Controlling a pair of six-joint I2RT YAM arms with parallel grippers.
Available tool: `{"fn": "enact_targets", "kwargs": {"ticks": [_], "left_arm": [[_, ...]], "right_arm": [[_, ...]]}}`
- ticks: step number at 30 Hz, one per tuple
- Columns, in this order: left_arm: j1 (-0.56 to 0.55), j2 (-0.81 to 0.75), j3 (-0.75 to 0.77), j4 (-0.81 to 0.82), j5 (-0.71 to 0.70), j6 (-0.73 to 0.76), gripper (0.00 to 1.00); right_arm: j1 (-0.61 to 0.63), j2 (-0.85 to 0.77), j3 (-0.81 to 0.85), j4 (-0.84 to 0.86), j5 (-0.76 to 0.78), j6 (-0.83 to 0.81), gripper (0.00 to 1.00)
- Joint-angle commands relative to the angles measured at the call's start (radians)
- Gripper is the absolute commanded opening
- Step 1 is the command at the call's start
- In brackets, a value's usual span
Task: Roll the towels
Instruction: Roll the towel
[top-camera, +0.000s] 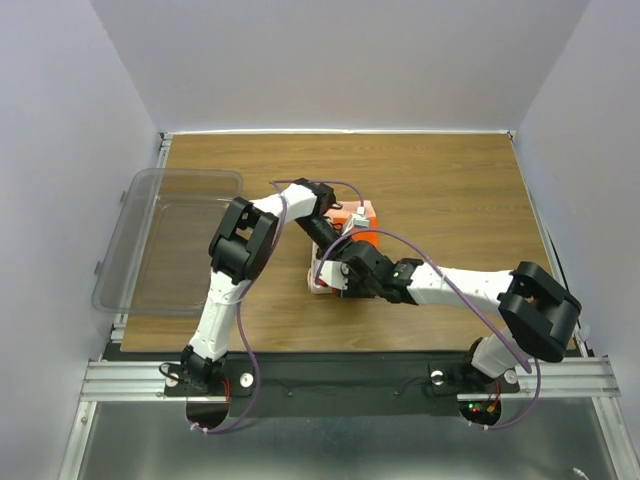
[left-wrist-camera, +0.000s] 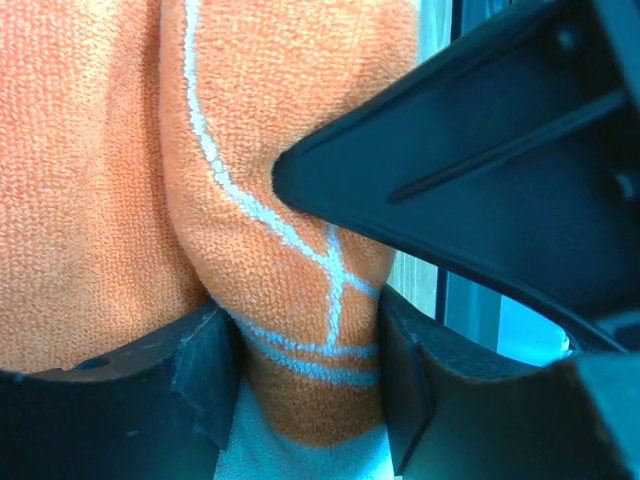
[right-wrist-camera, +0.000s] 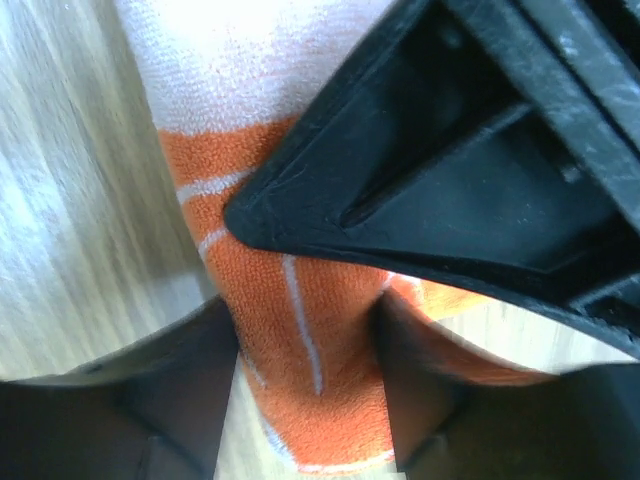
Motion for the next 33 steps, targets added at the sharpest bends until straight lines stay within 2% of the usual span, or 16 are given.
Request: {"fn": "enact_targets", "kwargs": {"ticks": [1,3,4,5,11,17,20,24,26,29,30,31,32,33], "left_arm": [[0.007,-0.011,-0.047,0.004,-0.135,0.082,0.64],[0.018,-0.042,-0.054,-0.027,-0.115,0.107,0.64],[0.023,-0.055,-0.060,-0.028,-0.110,0.105,0.64],[0.030,-0.090,-0.076,-0.027,-0.096,0.105,0.65],[0.130,-0.242,-0.141,0.065,-0.096,0.029,0.71],[0.274,-0.414,-0.141,0.138,-0.095,-0.037,0.84],[0.322,-0.555,-0.224,0.261,-0.137,-0.101,0.87],[0.371,-0.785,-0.444,0.461,-0.246,-0.184,0.94],[0.371,-0.941,-0.576,0.566,-0.324,-0.198,0.99],[0.359,-1.097,-0.694,0.643,-0.389,-0.181,0.99],[0.342,-1.181,-0.762,0.665,-0.444,-0.130,0.99],[0.316,-1.219,-0.799,0.679,-0.488,-0.105,0.99],[0.241,-1.258,-0.839,0.697,-0.604,-0.079,0.99],[0.151,-1.325,-0.921,0.732,-0.653,-0.021,0.99]], "right_arm": [[-0.002,0.007,-0.060,0.017,-0.001,-0.025,0.38],[-0.010,-0.001,-0.071,0.018,-0.018,-0.033,0.27],[-0.013,-0.002,-0.072,0.017,-0.027,-0.026,0.11],[-0.017,-0.007,-0.072,0.015,-0.036,-0.019,0.01],[-0.065,-0.031,-0.035,-0.063,-0.190,0.007,0.01],[-0.135,0.010,0.041,-0.193,-0.334,0.020,0.01],[-0.183,0.044,0.118,-0.262,-0.433,0.041,0.01],[-0.246,0.120,0.238,-0.419,-0.608,0.050,0.01],[-0.264,0.186,0.308,-0.501,-0.682,0.044,0.01],[-0.278,0.248,0.362,-0.569,-0.745,0.030,0.01],[-0.287,0.292,0.397,-0.609,-0.774,0.020,0.01],[-0.290,0.315,0.414,-0.632,-0.790,0.012,0.01],[-0.294,0.340,0.432,-0.657,-0.806,0.003,0.01],[-0.303,0.398,0.480,-0.721,-0.841,-0.032,0.01]]}}
